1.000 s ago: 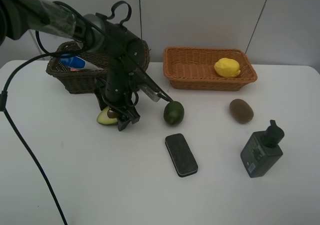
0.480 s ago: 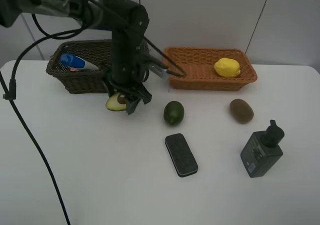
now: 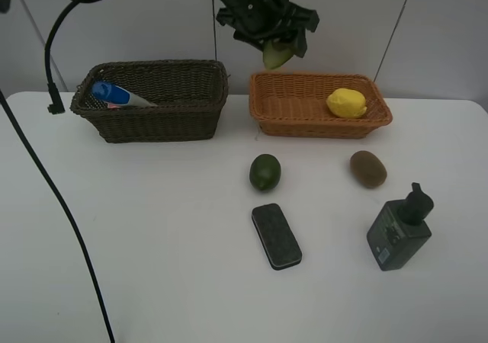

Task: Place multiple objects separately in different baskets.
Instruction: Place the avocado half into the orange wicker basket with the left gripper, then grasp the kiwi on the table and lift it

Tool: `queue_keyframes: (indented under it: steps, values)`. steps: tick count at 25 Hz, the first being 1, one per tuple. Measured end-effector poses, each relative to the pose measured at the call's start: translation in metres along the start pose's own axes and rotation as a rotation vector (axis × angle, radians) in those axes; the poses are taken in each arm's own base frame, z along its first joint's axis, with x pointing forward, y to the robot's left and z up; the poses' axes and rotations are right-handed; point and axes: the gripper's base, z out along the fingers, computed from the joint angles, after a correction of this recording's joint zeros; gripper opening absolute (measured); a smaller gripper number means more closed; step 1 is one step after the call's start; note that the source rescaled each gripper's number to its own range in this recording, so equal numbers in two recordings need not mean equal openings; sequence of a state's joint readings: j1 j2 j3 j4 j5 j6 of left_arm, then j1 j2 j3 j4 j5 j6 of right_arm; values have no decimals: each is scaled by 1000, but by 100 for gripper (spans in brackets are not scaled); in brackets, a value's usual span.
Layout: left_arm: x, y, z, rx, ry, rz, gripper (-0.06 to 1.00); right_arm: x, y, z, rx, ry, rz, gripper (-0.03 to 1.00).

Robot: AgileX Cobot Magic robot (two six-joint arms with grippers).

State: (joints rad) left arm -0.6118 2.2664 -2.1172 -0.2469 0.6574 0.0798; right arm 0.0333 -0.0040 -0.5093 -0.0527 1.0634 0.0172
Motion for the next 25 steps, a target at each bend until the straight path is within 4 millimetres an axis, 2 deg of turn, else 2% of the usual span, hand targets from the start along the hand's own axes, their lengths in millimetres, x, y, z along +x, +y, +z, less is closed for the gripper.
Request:
queue_keyframes:
  steps: [5, 6, 8, 10, 13, 16, 19, 23, 25]
  values:
    - [12, 12, 51, -11, -114, -46, 68, 0, 0, 0, 0, 0, 0, 98]
    - [17, 15, 61, -16, -116, -50, 73, 0, 0, 0, 0, 0, 0, 98]
    - [25, 19, 75, -23, -117, -55, 90, 0, 0, 0, 0, 0, 0, 98]
    - [29, 21, 82, -25, -107, -58, 97, 0, 0, 0, 0, 0, 0, 98]
    - [26, 20, 79, -22, -113, -57, 100, 0, 0, 0, 0, 0, 0, 98]
    - [10, 18, 61, -9, -108, -51, 100, 0, 0, 0, 0, 0, 0, 98]
    - [-10, 15, 23, 15, -49, -39, 100, 0, 0, 0, 0, 0, 0, 98]
    - [-17, 15, -31, 46, 171, -24, 100, 0, 0, 0, 0, 0, 0, 98]
    - [-22, 17, -52, 36, 213, -41, 100, 0, 0, 0, 0, 0, 0, 98]
